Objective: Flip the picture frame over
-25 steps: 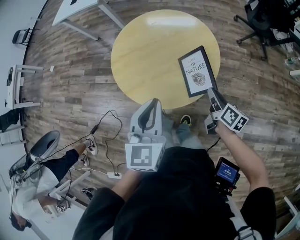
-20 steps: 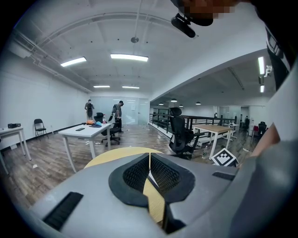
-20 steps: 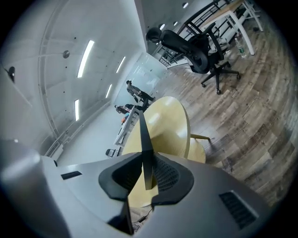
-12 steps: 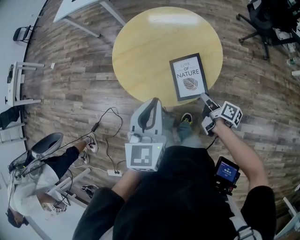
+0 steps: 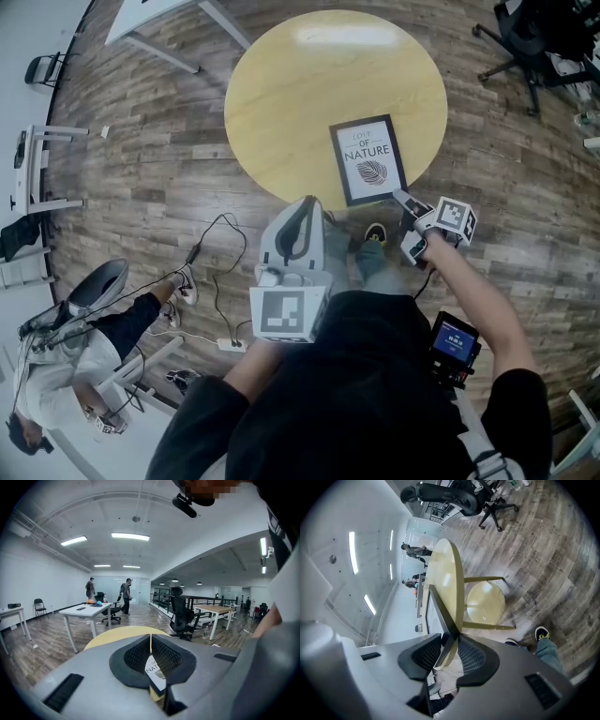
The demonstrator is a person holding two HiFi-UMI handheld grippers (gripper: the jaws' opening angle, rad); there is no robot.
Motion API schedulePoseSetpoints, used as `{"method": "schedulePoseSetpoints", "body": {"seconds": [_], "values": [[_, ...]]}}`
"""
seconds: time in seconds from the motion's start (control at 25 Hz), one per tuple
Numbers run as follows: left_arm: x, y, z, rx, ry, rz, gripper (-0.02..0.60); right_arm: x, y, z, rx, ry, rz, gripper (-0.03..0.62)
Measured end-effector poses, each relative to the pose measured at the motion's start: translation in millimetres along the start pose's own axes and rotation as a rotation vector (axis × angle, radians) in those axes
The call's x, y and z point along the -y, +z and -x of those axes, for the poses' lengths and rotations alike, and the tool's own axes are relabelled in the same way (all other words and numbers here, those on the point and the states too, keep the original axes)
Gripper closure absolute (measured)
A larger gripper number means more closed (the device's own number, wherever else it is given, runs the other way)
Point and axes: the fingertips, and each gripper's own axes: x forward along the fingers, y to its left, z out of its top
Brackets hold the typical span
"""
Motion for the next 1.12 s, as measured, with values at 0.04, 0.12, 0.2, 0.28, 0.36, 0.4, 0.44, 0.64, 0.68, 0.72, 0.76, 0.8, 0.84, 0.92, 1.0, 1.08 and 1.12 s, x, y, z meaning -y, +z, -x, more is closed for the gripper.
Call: {"method": "schedulePoseSetpoints", "body": {"seconds": [0.04, 0.12, 0.2, 0.28, 0.36, 0.4, 0.44, 0.64, 0.68, 0.72, 0.76, 0.8, 0.84, 0.92, 1.0, 1.08, 1.12], "values": [[0, 0, 0, -0.002, 0.000, 0.002, 0.552, -1, 0, 0, -0.001, -0.006, 0.003, 0.491], [-2, -1, 1, -0.007, -0.001, 0.002, 0.552, -1, 1, 0, -0.002, -0.018, 0.016, 0.490], [-3, -1, 2, -0.011, -0.002, 0.000, 0.552, -2, 3, 0, 0.005, -0.031, 0.055, 0.484], [-4, -1, 2, -0.012, -0.003, -0.007, 0.552, -4, 6, 1, 0.016, -0.053, 0.115, 0.477], [-4, -2, 2, -0.011, -0.005, -0.013, 0.552, -4, 5, 1, 0.010, -0.082, 0.183, 0.473], [-3, -1, 1, -0.010, -0.007, -0.016, 0.552, -4, 5, 2, 0.002, -0.096, 0.223, 0.473], [-2, -1, 0, -0.008, -0.009, -0.019, 0.552, -5, 5, 2, -0.007, -0.110, 0.267, 0.468], [5, -1, -1, 0.005, -0.028, -0.035, 0.552, -7, 1, 7, -0.057, -0.203, 0.522, 0.433], [6, -1, 1, 0.006, -0.030, -0.035, 0.552, -8, -1, 9, -0.060, -0.217, 0.571, 0.431], [8, -2, 3, 0.007, -0.033, -0.041, 0.552, -9, -2, 11, -0.061, -0.223, 0.615, 0.431], [9, -2, 5, 0.010, -0.038, -0.052, 0.552, -11, -3, 12, -0.061, -0.224, 0.651, 0.431], [10, -3, 5, 0.013, -0.042, -0.061, 0.552, -12, -4, 13, -0.062, -0.224, 0.680, 0.431], [10, -3, 5, 0.015, -0.045, -0.065, 0.552, -12, -3, 14, -0.064, -0.224, 0.704, 0.430], [12, -4, 5, 0.018, -0.048, -0.068, 0.552, -14, -3, 15, -0.069, -0.230, 0.744, 0.430], [11, -2, 5, 0.020, -0.051, -0.069, 0.552, -17, -3, 15, -0.077, -0.230, 0.771, 0.430], [10, 1, 4, 0.026, -0.054, -0.070, 0.552, -22, -2, 16, -0.076, -0.229, 0.778, 0.430], [9, 3, 3, 0.029, -0.055, -0.071, 0.552, -26, 0, 16, -0.072, -0.228, 0.782, 0.430]]}}
